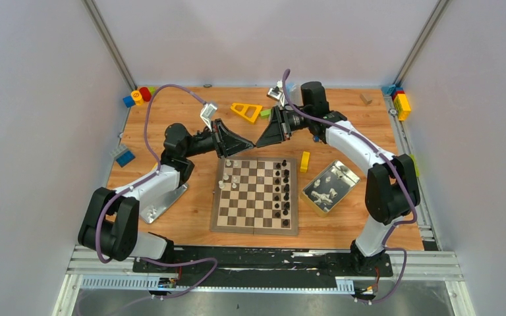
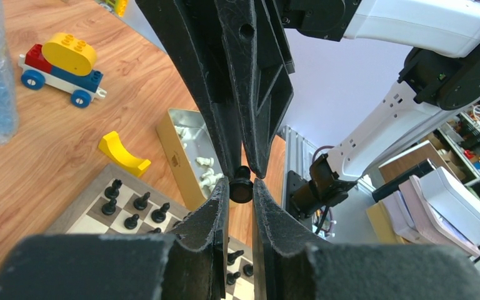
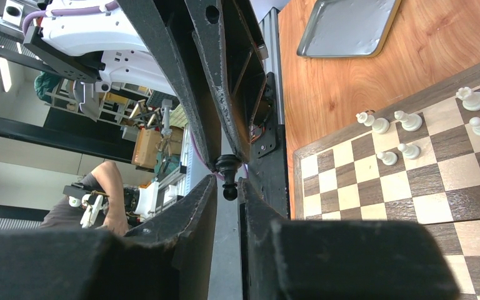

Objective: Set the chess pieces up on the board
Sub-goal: Place the chess piece on the chessboard.

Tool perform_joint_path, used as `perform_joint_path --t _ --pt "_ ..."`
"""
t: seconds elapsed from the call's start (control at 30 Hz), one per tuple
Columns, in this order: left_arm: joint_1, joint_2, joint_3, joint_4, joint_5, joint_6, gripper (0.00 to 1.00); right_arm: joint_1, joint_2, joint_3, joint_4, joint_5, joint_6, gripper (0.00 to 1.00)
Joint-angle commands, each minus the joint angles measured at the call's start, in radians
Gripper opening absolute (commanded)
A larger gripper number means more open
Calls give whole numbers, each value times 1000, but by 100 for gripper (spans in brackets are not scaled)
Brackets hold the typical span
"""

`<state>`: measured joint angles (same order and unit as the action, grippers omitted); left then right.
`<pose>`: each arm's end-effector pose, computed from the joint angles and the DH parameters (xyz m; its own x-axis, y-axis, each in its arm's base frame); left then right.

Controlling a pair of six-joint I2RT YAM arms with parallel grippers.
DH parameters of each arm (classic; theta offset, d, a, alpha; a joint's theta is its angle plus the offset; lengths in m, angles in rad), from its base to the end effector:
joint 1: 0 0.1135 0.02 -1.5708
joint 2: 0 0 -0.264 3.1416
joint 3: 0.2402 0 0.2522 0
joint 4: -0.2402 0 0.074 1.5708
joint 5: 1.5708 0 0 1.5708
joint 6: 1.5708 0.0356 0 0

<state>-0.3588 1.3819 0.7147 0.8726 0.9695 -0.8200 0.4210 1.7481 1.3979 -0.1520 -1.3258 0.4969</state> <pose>0.2632 -0.1301 0.2876 -0.5676 -0.2289 -0.7909 0.7908 0.1156 -0.6010 0.3415 0.1908 0.3059 -0.8034 -0.2330 -0.5479 -0.5599 -0.0171 0.8284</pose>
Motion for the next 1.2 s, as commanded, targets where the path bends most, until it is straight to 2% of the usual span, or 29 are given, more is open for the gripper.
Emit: perform_joint_path --t 0.0,0.13,0.3,0.4,0.53,0.57,0.73,0.77,0.8,0.93,1.07,1.17 --pt "-3 -21 -9 28 -18 43 0 14 4 39 42 -37 5 19" --pt "-3 -20 -10 27 -18 49 0 17 7 41 42 -38 5 15" --pt "-3 -26 -14 5 -21 75 0 15 5 45 42 -40 4 3" --pt "-3 -38 -21 -20 -17 102 5 12 -2 46 39 -39 -6 0" --pt "-3 -50 -19 -82 -9 162 21 7 -18 50 -2 -22 -54 0" --pt "-3 -52 -18 -95 -6 185 27 7 -23 56 -32 -11 -85 0" --pt "-3 -81 7 -236 21 308 46 4 -51 97 -281 71 -319 0" --pt "-3 -86 14 -289 26 325 54 1 -63 97 -316 94 -360 0" --pt "-1 -96 30 -317 36 365 58 0 -76 96 -356 122 -401 0" --pt "16 -130 93 -544 42 506 90 1 -126 94 -501 234 -569 0" --pt "39 -161 185 -849 -32 691 99 11 -188 81 -644 368 -721 0" --pt "62 -186 243 -1037 -99 776 100 52 -238 59 -746 495 -832 0"
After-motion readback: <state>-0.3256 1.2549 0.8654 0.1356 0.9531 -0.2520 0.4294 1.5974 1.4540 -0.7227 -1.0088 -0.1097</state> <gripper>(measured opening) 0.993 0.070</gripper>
